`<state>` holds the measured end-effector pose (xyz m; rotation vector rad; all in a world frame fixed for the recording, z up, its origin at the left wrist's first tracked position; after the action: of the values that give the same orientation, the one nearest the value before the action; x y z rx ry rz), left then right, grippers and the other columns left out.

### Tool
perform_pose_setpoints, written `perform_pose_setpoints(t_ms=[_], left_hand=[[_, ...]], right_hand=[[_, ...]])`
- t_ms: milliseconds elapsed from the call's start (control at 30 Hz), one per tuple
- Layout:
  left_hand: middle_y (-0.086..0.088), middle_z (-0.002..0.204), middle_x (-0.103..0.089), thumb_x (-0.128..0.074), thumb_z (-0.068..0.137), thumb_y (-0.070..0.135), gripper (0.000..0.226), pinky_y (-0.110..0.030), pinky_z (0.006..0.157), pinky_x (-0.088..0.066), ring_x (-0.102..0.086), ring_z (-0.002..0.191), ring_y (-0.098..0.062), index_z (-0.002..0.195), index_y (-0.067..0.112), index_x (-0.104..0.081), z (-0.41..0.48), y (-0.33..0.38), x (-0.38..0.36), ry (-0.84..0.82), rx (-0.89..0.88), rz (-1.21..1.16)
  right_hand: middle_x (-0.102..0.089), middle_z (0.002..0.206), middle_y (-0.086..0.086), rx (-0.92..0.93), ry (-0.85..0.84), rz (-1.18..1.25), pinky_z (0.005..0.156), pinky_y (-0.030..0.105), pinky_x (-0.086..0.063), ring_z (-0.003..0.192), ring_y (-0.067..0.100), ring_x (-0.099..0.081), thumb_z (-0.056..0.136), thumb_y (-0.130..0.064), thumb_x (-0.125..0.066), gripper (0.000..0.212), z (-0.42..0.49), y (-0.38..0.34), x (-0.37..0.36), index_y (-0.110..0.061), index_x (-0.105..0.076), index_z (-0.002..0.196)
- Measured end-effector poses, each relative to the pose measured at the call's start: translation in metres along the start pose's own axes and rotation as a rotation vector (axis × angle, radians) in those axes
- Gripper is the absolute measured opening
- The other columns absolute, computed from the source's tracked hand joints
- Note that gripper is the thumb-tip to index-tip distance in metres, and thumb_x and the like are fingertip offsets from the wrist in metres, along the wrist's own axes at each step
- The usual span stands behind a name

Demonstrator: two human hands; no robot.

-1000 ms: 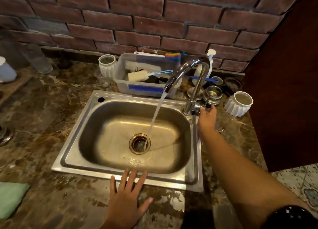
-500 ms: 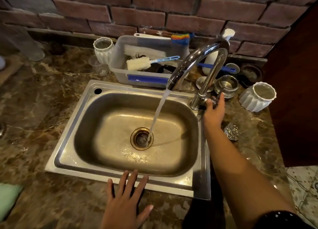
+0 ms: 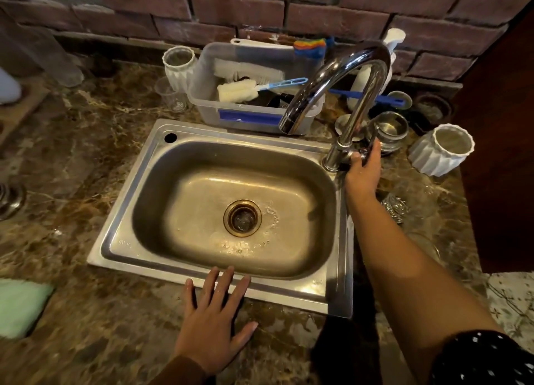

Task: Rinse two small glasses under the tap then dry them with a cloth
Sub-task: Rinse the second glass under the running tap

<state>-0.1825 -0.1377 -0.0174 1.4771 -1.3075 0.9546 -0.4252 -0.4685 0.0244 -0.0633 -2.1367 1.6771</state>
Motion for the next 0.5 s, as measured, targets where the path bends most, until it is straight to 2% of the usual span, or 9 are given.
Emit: perform_pose_setpoints(t_ms=[300, 400, 467, 500], left_hand=[[-0.004, 0.155, -0.048, -0.034, 0.091, 0.075, 0.075, -0.061, 0.117, -0.004, -0.033, 0.145, -0.03, 0.154, 0.034, -0.039, -0.001, 0.001, 0.003, 0.016, -0.005, -0.026], [-0.002, 0.154, -0.049, -0.031, 0.092, 0.075, 0.074, -0.061, 0.118, -0.009, -0.036, 0.145, -0.03, 0.154, 0.035, -0.038, -0.002, 0.001, 0.002, -0.023, 0.014, -0.057], [-0.001, 0.154, -0.049, -0.03, 0.093, 0.074, 0.072, -0.062, 0.116, -0.013, -0.038, 0.146, -0.03, 0.154, 0.036, -0.038, -0.004, 0.001, 0.002, -0.058, 0.027, -0.058], [-0.001, 0.153, -0.05, -0.031, 0.094, 0.073, 0.07, -0.062, 0.116, -0.015, -0.039, 0.145, -0.029, 0.153, 0.037, -0.038, -0.004, 0.001, 0.002, -0.064, 0.03, -0.059]], right_hand=[[-0.031, 0.16, 0.01, -0.061, -0.015, -0.078, 0.118, 0.043, -0.028, 0.146, 0.03, -0.033, 0.104, -0.015, -0.046, 0.062, -0.001, -0.007, 0.0, -0.028, -0.019, 0.158], [-0.028, 0.161, 0.01, -0.092, -0.047, -0.121, 0.117, 0.046, -0.03, 0.146, 0.031, -0.032, 0.102, -0.013, -0.052, 0.068, -0.013, -0.016, 0.001, -0.026, -0.016, 0.159], [-0.032, 0.159, 0.011, -0.065, -0.084, -0.154, 0.115, 0.044, -0.033, 0.144, 0.031, -0.035, 0.099, -0.016, -0.057, 0.067, -0.033, -0.02, 0.005, -0.02, -0.024, 0.157], [-0.042, 0.151, 0.011, -0.042, -0.098, -0.162, 0.11, 0.041, -0.039, 0.139, 0.032, -0.044, 0.096, -0.015, -0.06, 0.062, -0.045, -0.021, 0.007, -0.018, -0.035, 0.152]])
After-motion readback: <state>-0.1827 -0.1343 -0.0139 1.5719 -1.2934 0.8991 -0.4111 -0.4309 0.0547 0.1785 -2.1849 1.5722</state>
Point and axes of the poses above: each hand's wrist, its own z-axis towards the middle knuckle, its own x-axis out of the back of the hand, y = z × x, the point moved 6 cm from there along z, towards the middle knuckle
